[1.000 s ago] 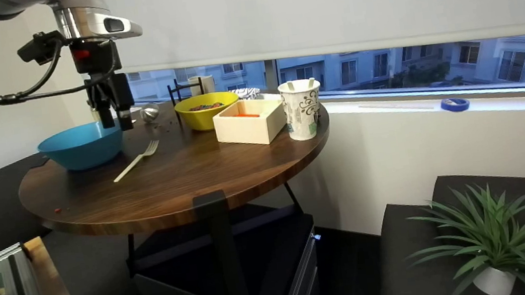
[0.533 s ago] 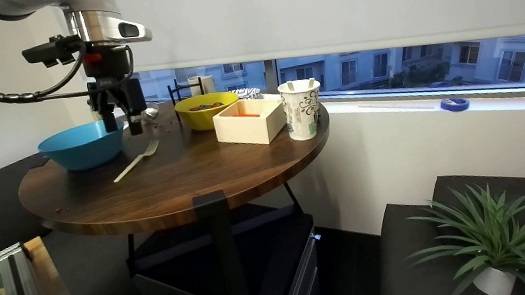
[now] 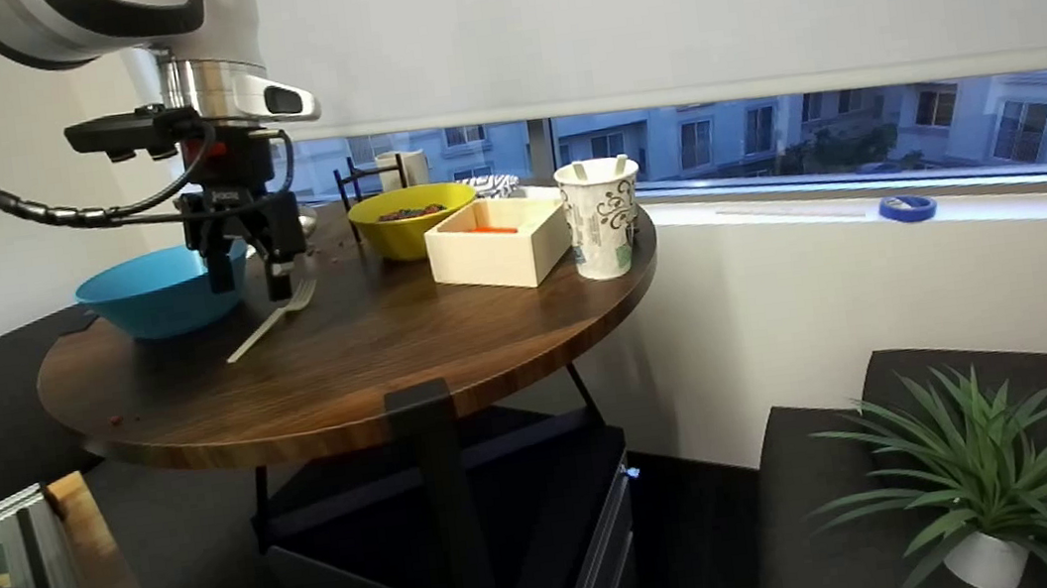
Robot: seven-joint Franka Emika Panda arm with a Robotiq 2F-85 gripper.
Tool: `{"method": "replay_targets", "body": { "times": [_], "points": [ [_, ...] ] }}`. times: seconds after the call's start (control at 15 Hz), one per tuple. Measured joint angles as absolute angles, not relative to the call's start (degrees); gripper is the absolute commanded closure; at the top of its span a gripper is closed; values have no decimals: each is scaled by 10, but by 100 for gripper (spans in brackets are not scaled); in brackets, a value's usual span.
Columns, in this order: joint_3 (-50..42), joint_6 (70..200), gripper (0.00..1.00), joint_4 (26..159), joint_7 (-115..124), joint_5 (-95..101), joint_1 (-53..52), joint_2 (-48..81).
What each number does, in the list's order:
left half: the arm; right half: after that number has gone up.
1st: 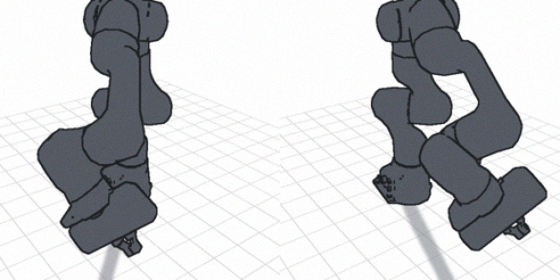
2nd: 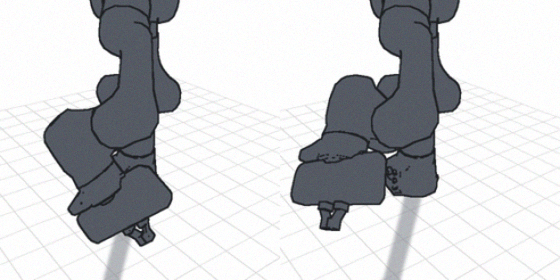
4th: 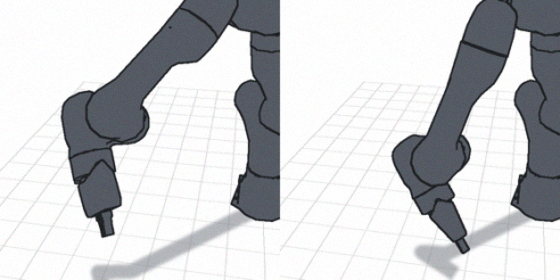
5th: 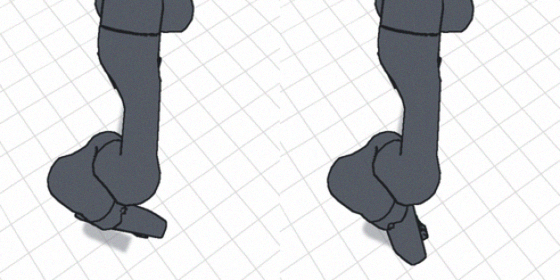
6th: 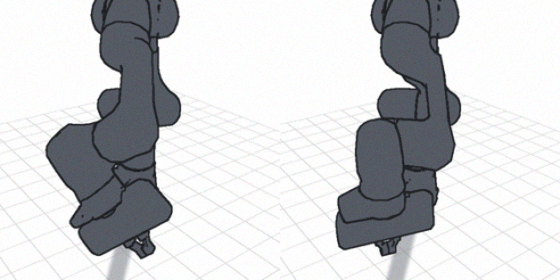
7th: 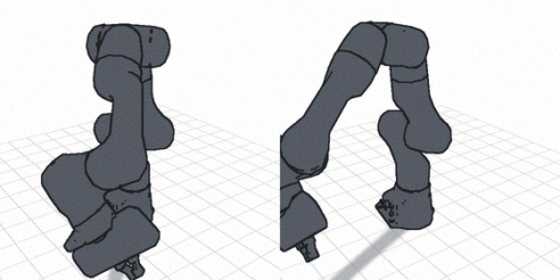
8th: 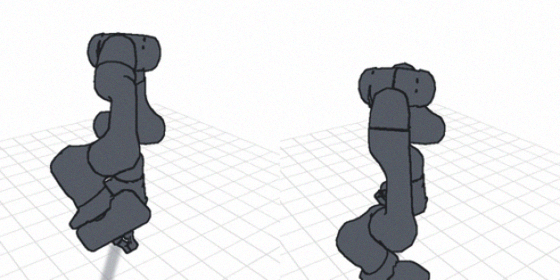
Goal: Pick up the white fork from the table and put it in the paper cup
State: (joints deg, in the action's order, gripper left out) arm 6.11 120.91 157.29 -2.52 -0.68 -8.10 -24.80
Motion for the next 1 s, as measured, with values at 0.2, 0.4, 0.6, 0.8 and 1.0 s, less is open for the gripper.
{"method": "replay_targets", "body": {
  "times": [0.2, 0.4, 0.6, 0.8, 1.0],
  "points": [
    [63, 1224, 23, 1573, -25, -5, -81, -227],
    [64, 1246, 25, 1573, -24, -5, -81, -210],
    [67, 1267, 39, 1573, -22, -5, -81, -196],
    [74, 1284, 63, 1573, -19, -5, -82, -186],
    [81, 1291, 88, 1572, -15, -5, -84, -183]
  ]
}}
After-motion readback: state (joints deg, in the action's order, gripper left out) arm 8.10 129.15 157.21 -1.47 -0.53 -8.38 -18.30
